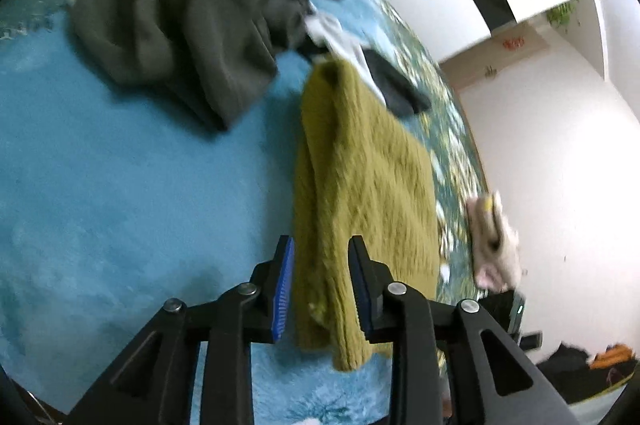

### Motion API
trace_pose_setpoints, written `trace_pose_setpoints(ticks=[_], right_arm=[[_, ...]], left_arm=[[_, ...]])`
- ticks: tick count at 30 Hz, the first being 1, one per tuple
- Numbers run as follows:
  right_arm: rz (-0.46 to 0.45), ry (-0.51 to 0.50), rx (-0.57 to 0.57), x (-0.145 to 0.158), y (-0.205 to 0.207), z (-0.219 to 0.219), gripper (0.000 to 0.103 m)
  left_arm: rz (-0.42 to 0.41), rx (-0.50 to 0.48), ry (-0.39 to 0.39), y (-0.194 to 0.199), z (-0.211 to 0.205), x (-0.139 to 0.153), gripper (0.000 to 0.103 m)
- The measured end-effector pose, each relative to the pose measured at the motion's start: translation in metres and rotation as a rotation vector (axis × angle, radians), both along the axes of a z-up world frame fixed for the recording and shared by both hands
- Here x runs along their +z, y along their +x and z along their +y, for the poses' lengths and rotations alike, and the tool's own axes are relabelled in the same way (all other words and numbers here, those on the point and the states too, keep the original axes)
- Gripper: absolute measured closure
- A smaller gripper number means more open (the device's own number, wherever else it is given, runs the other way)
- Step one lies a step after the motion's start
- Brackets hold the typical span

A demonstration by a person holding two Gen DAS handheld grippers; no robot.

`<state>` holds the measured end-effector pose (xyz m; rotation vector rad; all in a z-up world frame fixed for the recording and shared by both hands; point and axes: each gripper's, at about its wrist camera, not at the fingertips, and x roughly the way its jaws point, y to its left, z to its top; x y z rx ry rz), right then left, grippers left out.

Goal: Fold clothes

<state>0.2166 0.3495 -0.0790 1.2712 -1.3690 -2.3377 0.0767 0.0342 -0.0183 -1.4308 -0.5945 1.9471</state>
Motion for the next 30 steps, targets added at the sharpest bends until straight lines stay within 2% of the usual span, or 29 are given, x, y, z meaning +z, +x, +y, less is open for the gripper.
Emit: trace_pose_setpoints(ticks=[4,5,6,8,11,13,17,20,23,27,30], right_arm=[[0.019,0.018,-0.021,0.001,-0.004,-0.010,0.040],[0.031,-0.011,-0.042,0.000,-0.002,-0.006,0.044],[0.040,-0.036,-0.063,0.000,-0.001,-0.003,0.056],[0.044,-0.061,-0.094,0.001,0.001,0.003,0.068],[0.032,-0.086,-0.111,0.008,0.000,0.010,0.072],[0.031,-0.096,-0.124,0.015,0.000,0.015,0.073],[0.080,-0.020,-0.158,0.048,0.001,0.042,0.075],[0.073,0.054,-0.190,0.066,0.003,0.081,0.075],[0.029,0.108,-0.240,0.072,-0.001,0.130,0.075],[-0.040,0.109,-0.286,0.059,-0.003,0.181,0.075],[-0.065,0.078,-0.302,0.043,-0.005,0.191,0.075]], left_arm=[[-0.002,0.032,-0.004,-0.005,-0.008,0.001,0.074],[-0.003,0.031,-0.009,-0.005,-0.007,0.001,0.074],[-0.006,0.029,-0.011,-0.003,-0.007,0.001,0.074],[-0.003,0.026,-0.012,0.000,-0.006,0.002,0.074],[0.008,0.020,-0.014,0.003,-0.004,0.005,0.074],[0.005,0.018,-0.017,0.003,-0.004,0.005,0.074],[-0.003,0.007,-0.019,0.001,0.000,0.002,0.074],[0.002,-0.008,-0.011,0.000,0.003,0.003,0.074],[0.002,-0.022,-0.009,-0.002,0.009,0.002,0.074],[-0.005,-0.036,-0.004,-0.010,0.025,0.001,0.073],[0.005,-0.056,0.015,-0.017,0.040,0.006,0.063]])
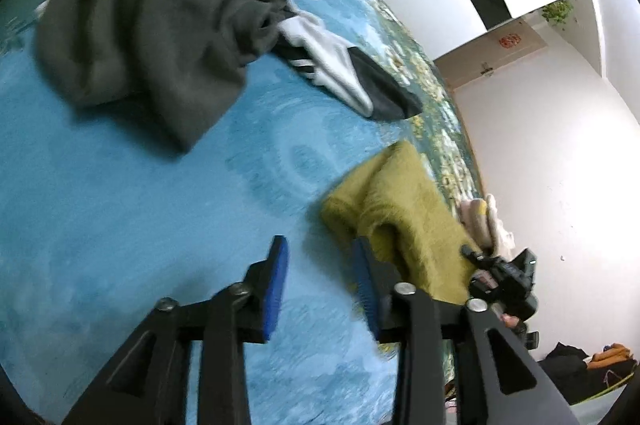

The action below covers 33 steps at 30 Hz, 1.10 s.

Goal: Fold clothes

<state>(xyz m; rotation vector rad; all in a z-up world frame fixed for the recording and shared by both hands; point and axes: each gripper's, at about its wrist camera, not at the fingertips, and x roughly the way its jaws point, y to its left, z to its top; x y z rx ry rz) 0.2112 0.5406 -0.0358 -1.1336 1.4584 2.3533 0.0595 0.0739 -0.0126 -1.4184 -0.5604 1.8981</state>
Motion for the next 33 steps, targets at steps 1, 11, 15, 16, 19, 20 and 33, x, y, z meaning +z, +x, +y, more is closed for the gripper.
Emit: trace_pose_setpoints(ticks=[1,11,15,16,19,20,33], right_arm=[[0.007,-0.009,-0.004,-0.003,0.003,0.001,0.075],[0.033,0.064,-0.001,0.013,0.034,-0.010,0.068],[0.064,0.087,-0.002,0.022,0.061,-0.025,0.065],[0.077,0.082,-0.007,0.023,0.069,-0.029,0.064],[0.086,0.054,-0.023,0.018,0.088,-0.039,0.061],[0.086,0.044,-0.029,0.016,0.093,-0.042,0.061],[0.069,-0.008,-0.073,-0.001,0.115,-0.050,0.060]], left_arm=[[0.003,-0.012,0.008,-0.002,0.006,0.002,0.059],[-0.075,-0.108,0.032,-0.012,0.069,-0.016,0.041],[-0.082,-0.138,0.066,-0.011,0.077,-0.018,0.042],[-0.074,-0.141,0.063,-0.012,0.078,-0.017,0.045],[-0.080,-0.130,0.039,-0.016,0.084,-0.019,0.060],[-0.082,-0.129,0.012,-0.019,0.088,-0.020,0.064],[-0.054,-0.182,-0.016,-0.040,0.102,-0.023,0.077]])
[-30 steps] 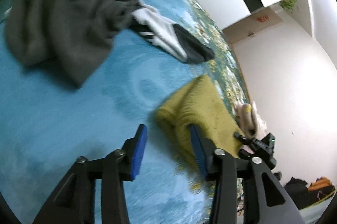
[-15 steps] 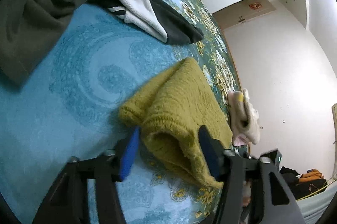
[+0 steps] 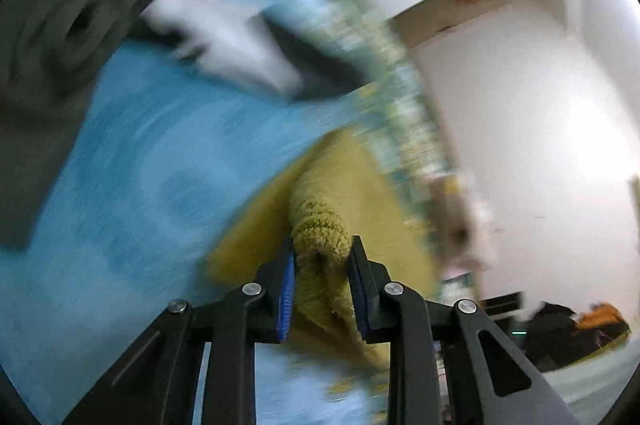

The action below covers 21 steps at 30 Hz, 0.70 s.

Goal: Fold clothes

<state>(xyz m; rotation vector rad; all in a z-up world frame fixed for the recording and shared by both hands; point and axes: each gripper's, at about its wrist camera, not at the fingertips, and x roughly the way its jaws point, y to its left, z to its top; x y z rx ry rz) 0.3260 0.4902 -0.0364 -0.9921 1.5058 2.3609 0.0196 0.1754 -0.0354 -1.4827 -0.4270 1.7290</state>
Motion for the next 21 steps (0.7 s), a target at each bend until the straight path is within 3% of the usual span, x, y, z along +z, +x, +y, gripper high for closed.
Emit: trace_pose_setpoints(ticks=[1,2,5,8,13,21], right_arm=[[-0.006,-0.005,-0.002,-0.002,0.001,0.000,0.060],[-0.011,-0.009,-0.004,-0.004,0.002,0.000,0.060],[-0.015,-0.015,-0.008,-0.007,0.003,0.001,0.060],[-0.005,-0.011,-0.009,-0.004,0.003,0.000,0.060],[0.001,-0.005,-0.010,-0.003,0.006,0.000,0.060],[-0.002,-0.018,0.004,-0.006,0.004,-0.004,0.060]], left_arm=[[-0.023,0.009,-0.040,-0.001,-0.001,-0.014,0.077],[-0.039,0.016,-0.022,-0.002,-0.005,-0.019,0.077],[-0.059,0.035,0.023,-0.005,-0.011,-0.020,0.077],[-0.025,0.007,0.008,-0.002,-0.008,-0.012,0.076],[0.016,0.038,0.014,-0.006,-0.022,-0.005,0.047],[-0.188,0.096,0.146,-0.018,-0.023,-0.050,0.032]])
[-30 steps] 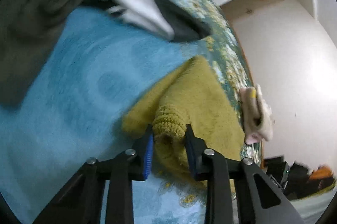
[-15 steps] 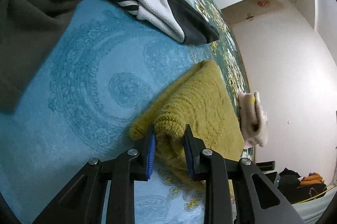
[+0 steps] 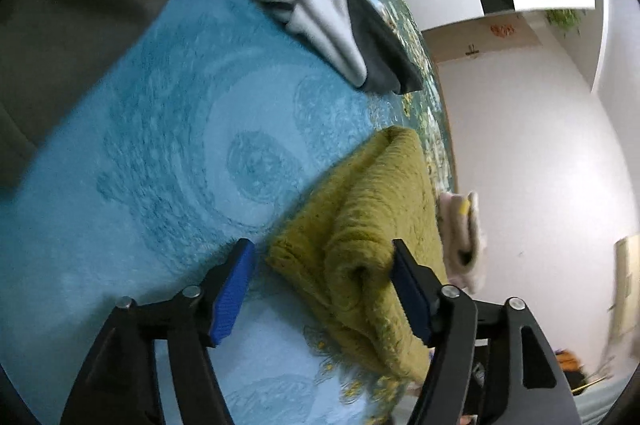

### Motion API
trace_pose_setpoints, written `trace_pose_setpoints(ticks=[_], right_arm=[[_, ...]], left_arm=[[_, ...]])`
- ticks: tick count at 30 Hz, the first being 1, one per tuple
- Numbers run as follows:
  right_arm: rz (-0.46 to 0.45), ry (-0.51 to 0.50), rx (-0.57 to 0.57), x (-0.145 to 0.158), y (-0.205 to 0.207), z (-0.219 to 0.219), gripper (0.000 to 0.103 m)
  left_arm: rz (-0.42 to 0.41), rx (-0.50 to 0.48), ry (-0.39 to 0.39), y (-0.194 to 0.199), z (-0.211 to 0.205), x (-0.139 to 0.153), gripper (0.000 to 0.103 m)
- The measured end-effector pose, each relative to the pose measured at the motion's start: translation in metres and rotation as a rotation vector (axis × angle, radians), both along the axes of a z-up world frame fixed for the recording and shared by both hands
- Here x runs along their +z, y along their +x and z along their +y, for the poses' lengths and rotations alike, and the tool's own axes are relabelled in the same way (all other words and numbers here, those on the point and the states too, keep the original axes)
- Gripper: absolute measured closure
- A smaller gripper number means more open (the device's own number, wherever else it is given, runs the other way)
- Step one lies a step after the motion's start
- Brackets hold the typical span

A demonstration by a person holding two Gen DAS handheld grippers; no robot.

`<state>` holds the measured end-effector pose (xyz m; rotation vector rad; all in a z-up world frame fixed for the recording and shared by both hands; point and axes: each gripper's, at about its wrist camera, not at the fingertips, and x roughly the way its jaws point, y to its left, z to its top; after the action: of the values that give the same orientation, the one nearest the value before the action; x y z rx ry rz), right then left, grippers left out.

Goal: Fold clothes

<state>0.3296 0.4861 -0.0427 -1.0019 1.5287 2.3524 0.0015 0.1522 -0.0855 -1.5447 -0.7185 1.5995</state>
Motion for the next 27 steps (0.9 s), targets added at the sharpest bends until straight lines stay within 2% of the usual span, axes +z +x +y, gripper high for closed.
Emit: trace_pose_setpoints(ticks=[5,11,13,16,21,27], right_arm=[[0.000,-0.006,-0.004,0.000,0.002,-0.001,0.060],[0.010,-0.018,0.002,0.000,0.005,-0.005,0.060],[0.014,-0.020,-0.001,0.001,0.007,-0.006,0.060],[0.023,-0.025,-0.006,0.002,0.012,-0.007,0.060],[0.049,-0.025,-0.006,0.008,0.020,-0.007,0.060],[0.083,-0.026,0.003,0.014,0.029,-0.011,0.060]], left_arm=[[-0.044,0.002,0.077,-0.002,0.006,-0.008,0.029],[-0.002,0.022,0.034,0.005,0.013,-0.002,0.032],[0.002,0.034,0.012,0.008,0.013,-0.003,0.044],[0.003,0.061,-0.016,0.012,0.012,-0.002,0.056],[0.016,0.107,-0.049,0.024,0.005,0.011,0.064],[0.110,0.119,-0.093,0.078,-0.013,0.058,0.066]])
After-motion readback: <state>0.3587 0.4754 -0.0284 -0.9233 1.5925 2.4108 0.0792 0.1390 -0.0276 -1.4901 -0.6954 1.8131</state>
